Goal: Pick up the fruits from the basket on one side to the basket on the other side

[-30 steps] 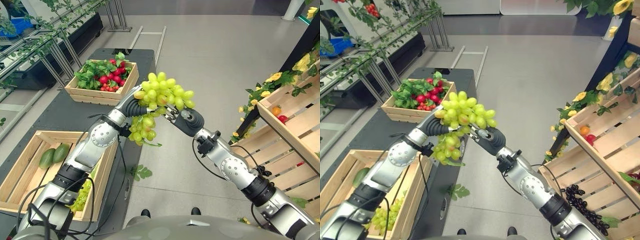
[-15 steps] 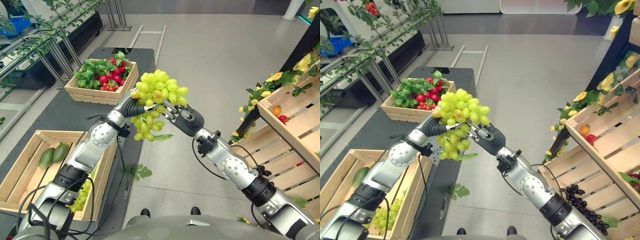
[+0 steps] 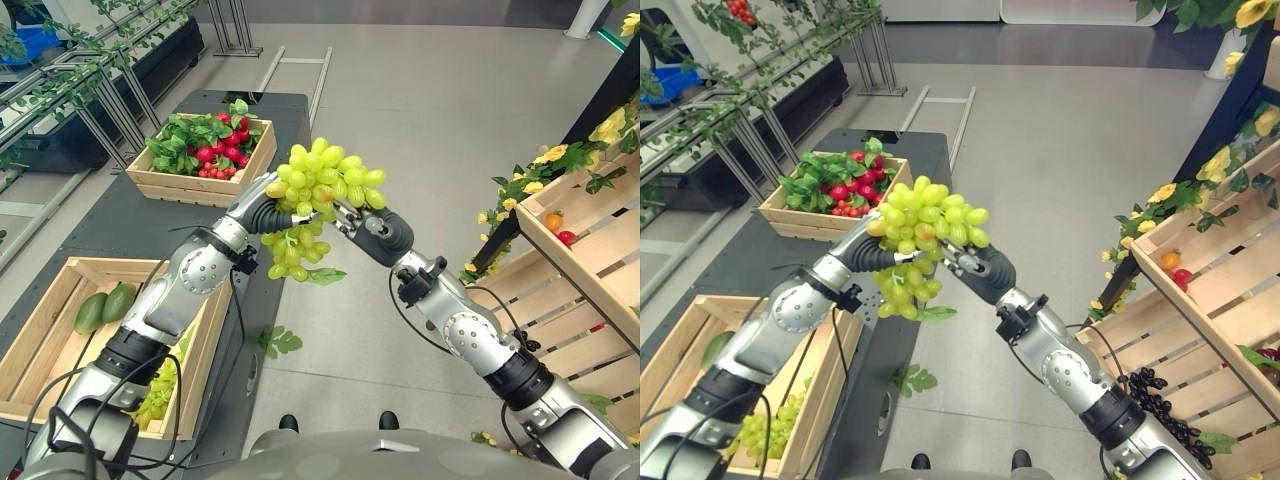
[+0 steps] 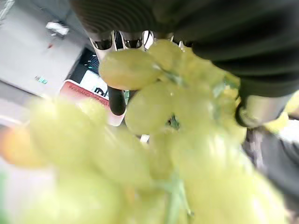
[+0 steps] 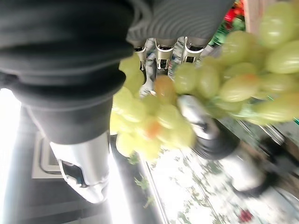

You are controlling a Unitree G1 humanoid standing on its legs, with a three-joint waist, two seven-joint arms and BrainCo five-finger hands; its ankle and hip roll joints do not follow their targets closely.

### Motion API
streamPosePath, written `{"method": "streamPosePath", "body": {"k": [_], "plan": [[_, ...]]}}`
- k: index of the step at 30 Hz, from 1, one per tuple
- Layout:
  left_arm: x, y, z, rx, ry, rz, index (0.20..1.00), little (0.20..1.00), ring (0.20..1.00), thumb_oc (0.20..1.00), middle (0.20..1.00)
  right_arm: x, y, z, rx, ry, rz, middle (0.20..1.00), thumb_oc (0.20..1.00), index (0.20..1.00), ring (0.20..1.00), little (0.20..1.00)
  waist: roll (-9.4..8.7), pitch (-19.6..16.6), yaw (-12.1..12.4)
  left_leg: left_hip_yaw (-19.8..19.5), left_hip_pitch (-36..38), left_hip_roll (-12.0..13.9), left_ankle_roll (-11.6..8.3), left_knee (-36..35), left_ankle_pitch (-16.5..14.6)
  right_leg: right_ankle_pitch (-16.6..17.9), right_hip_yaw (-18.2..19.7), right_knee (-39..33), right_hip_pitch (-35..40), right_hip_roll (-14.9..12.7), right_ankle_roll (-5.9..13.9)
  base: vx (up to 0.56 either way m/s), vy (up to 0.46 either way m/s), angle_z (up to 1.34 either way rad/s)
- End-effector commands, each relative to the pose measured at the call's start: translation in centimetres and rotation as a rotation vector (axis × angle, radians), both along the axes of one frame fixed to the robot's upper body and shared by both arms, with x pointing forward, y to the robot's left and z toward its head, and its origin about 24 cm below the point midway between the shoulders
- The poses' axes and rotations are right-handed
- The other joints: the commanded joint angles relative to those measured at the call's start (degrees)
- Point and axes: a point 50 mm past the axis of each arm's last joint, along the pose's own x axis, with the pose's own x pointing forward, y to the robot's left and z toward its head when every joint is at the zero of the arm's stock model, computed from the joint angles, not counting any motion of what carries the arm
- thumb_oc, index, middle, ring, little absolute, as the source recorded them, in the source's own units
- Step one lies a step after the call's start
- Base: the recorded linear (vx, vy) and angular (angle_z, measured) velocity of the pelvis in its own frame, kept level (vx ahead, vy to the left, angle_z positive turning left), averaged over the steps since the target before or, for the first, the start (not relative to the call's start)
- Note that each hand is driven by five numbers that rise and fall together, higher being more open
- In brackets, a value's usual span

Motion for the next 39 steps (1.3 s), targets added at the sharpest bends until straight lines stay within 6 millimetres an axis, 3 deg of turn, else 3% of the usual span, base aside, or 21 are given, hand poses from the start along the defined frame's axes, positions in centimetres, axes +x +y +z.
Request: {"method": "streamPosePath", "body": {"k": [1,9,23,33,34,39], "plan": [[0.3,-0.6,2.9,0.072,-0.133,-0.065,0.2,0.2,0.2,0.2,0.2,-0.6,0.8,4.5,0.118,-0.201,-0.002,1.0,1.0,1.0,1.0,1.0,-3.1,-1.74,-0.89,-0.36,1.52,-2.97,2.34,1.97,-3.71,-0.73,-1.1,4.51,-0.45,-2.64,3.86,0.01,-0.012,0.08],[-1.0,-1.5,4.2,0.116,-0.177,-0.152,0.2,0.2,0.2,0.2,0.2,0.1,1.0,3.9,0.085,-0.165,-0.019,1.0,1.0,1.0,1.0,1.0,-2.83,-1.92,-0.4,-1.04,1.44,-3.2,2.32,1.95,-3.7,-0.91,-1.54,4.4,-0.04,-2.66,3.57,0.0,-0.008,0.04],[-0.5,-1.7,4.1,0.127,-0.166,-0.157,0.2,0.2,0.2,0.2,0.2,-0.2,1.7,3.8,0.069,-0.162,0.033,1.0,1.0,1.0,1.0,1.0,-2.69,-1.69,-0.45,-1.3,1.32,-3.23,2.31,1.85,-3.57,-1.0,-1.72,4.39,-0.04,-2.52,3.49,0.0,-0.004,0.02],[0.0,-1.9,3.9,0.176,-0.155,-0.154,0.2,0.2,0.2,0.2,0.2,-0.1,0.4,2.9,-0.146,-0.204,0.019,1.0,1.0,1.0,1.0,1.0,-2.73,-1.77,-1.15,-1.22,1.43,-3.16,2.34,1.76,-3.64,-1.05,-1.63,4.55,-0.17,-2.45,3.56,0.0,0.0,0.0],[0.5,-1.3,3.9,0.209,-0.19,-0.095,0.2,0.2,0.2,0.2,0.2,0.0,0.3,3.1,-0.204,-0.216,0.013,1.0,1.0,1.0,1.0,1.0,-2.67,-1.73,-1.07,-1.13,1.52,-3.17,2.36,1.7,-3.69,-1.03,-1.62,4.47,-0.11,-2.44,3.53,0.0,0.0,0.0],[0.5,-1.4,4.4,0.202,-0.157,-0.111,0.2,0.2,0.2,0.2,0.2,-0.9,-0.7,3.4,-0.217,-0.256,0.03,1.0,1.0,1.0,1.0,1.0,-2.61,-1.57,-1.35,-1.32,1.2,-3.28,2.47,1.87,-3.64,-1.01,-1.69,4.63,-0.4,-2.46,3.58,0.0,0.0,0.0]]}}
